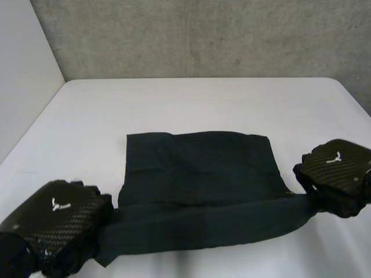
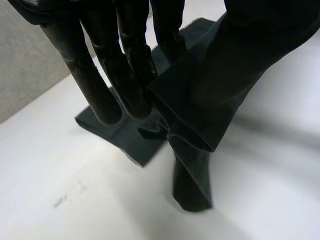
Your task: Fold the shorts.
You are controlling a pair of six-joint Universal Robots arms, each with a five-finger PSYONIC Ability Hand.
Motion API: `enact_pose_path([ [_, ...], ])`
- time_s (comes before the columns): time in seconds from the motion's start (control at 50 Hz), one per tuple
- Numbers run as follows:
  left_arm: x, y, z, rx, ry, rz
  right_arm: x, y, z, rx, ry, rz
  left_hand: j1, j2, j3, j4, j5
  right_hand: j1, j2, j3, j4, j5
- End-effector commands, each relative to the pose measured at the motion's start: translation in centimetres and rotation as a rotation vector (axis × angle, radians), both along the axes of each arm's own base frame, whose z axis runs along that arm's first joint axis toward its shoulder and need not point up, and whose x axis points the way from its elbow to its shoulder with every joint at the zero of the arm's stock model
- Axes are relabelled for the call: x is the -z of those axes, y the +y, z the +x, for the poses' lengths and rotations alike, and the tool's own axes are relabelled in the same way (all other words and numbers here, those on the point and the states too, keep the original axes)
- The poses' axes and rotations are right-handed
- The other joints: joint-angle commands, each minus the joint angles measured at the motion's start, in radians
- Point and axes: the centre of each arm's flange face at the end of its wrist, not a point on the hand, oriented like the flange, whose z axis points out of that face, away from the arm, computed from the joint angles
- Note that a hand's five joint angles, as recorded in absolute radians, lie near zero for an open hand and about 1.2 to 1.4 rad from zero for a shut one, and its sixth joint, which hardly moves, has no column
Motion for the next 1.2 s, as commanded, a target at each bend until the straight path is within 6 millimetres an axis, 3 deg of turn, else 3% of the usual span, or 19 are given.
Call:
enact_pose_path([
  [0.02,2.0,-7.0,-1.3,-0.088,0.027,-0.065,2.9,-4.6,0.8,-0.039,-0.072,0.017,0.315,0.204,0.211,0.196,0.237,0.475,0.241,0.212,0.206,0.268],
  [0.04,2.5,-8.9,-2.0,-0.095,0.032,-0.088,3.8,-6.4,1.0,-0.028,-0.085,0.006,0.315,0.204,0.211,0.196,0.237,0.475,0.241,0.212,0.206,0.268],
  [0.1,3.2,-11.5,-3.0,-0.098,0.037,-0.111,4.6,-8.5,1.5,0.001,-0.104,-0.017,0.315,0.204,0.211,0.196,0.237,0.475,0.241,0.212,0.206,0.268],
  [0.26,6.3,-21.6,-6.7,-0.155,0.032,-0.164,6.8,-14.3,7.2,-0.020,-0.114,-0.191,0.315,0.204,0.211,0.196,0.237,0.475,0.241,0.212,0.206,0.268],
  [0.32,7.0,-24.2,-7.2,-0.203,0.022,-0.194,7.3,-15.7,8.4,-0.024,-0.119,-0.252,0.315,0.204,0.211,0.196,0.237,0.475,0.241,0.212,0.206,0.268],
  [0.34,7.6,-25.8,-7.6,-0.233,0.013,-0.211,8.1,-16.8,9.1,-0.023,-0.125,-0.288,0.315,0.204,0.211,0.196,0.237,0.475,0.241,0.212,0.206,0.268],
  [0.46,10.6,-30.0,-9.2,-0.267,-0.057,-0.285,11.4,-19.4,12.3,-0.051,-0.161,-0.430,0.315,0.204,0.211,0.196,0.237,0.475,0.241,0.212,0.206,0.268],
  [0.48,10.7,-30.1,-9.4,-0.262,-0.061,-0.288,12.8,-19.9,12.7,-0.046,-0.159,-0.449,0.315,0.204,0.211,0.196,0.237,0.475,0.241,0.212,0.206,0.268],
  [0.5,11.3,-30.2,-9.9,-0.245,-0.075,-0.293,13.3,-20.2,12.9,-0.037,-0.155,-0.455,-0.161,-0.272,-0.266,-0.280,-0.240,0.217,-0.017,-0.046,-0.051,0.010],
  [0.52,11.6,-30.2,-10.1,-0.238,-0.080,-0.294,13.7,-20.4,12.9,-0.021,-0.151,-0.465,-0.468,-0.579,-0.573,-0.588,-0.547,-0.120,-0.354,-0.383,-0.388,-0.327],
  [0.54,11.8,-30.1,-10.3,-0.230,-0.088,-0.297,14.0,-20.7,12.9,0.006,-0.144,-0.480,-0.756,-0.867,-0.861,-0.875,-0.835,-0.533,-0.767,-0.796,-0.801,-0.740],
  [0.56,12.0,-30.0,-10.9,-0.212,-0.088,-0.310,14.1,-21.2,12.8,0.066,-0.130,-0.505,-0.902,-1.012,-1.006,-1.021,-0.980,-0.747,-0.981,-1.010,-1.016,-0.954],
  [0.66,12.1,-29.2,-11.9,-0.187,-0.080,-0.336,10.9,-20.7,12.2,0.195,-0.182,-0.554,-0.907,-1.018,-1.011,-1.026,-0.985,-0.747,-0.981,-1.010,-1.016,-0.954],
  [0.74,11.5,-27.3,-12.2,-0.160,-0.087,-0.318,7.2,-18.0,11.1,0.208,-0.347,-0.487,-0.907,-1.018,-1.011,-1.026,-0.985,-0.747,-0.981,-1.010,-1.016,-0.954],
  [0.8,10.4,-25.7,-11.5,-0.156,-0.086,-0.304,6.2,-15.9,10.7,0.169,-0.399,-0.430,-0.906,-1.017,-1.010,-1.025,-0.984,-0.747,-0.981,-1.010,-1.016,-0.954],
  [0.9,9.8,-22.5,-9.9,-0.134,-0.099,-0.264,8.2,-12.5,8.0,0.114,-0.369,-0.223,-0.883,-0.993,-0.987,-1.002,-0.961,-0.743,-0.977,-1.007,-1.012,-0.950],
  [1.0,11.3,-20.3,-9.3,-0.075,-0.095,-0.224,11.1,-10.5,6.5,0.099,-0.341,-0.072,-0.862,-0.973,-0.966,-0.981,-0.940,-0.631,-0.865,-0.894,-0.900,-0.838],
  [1.08,12.9,-19.6,-8.8,-0.067,-0.106,-0.219,12.2,-10.2,6.2,0.107,-0.335,-0.045,-0.844,-0.955,-0.949,-0.963,-0.923,-0.631,-0.865,-0.894,-0.900,-0.838],
  [1.2,13.5,-20.1,-8.3,-0.090,-0.105,-0.235,14.0,-10.9,6.2,0.106,-0.340,-0.051,-0.842,-0.952,-0.946,-0.961,-0.920,-0.496,-0.730,-0.759,-0.765,-0.703],
])
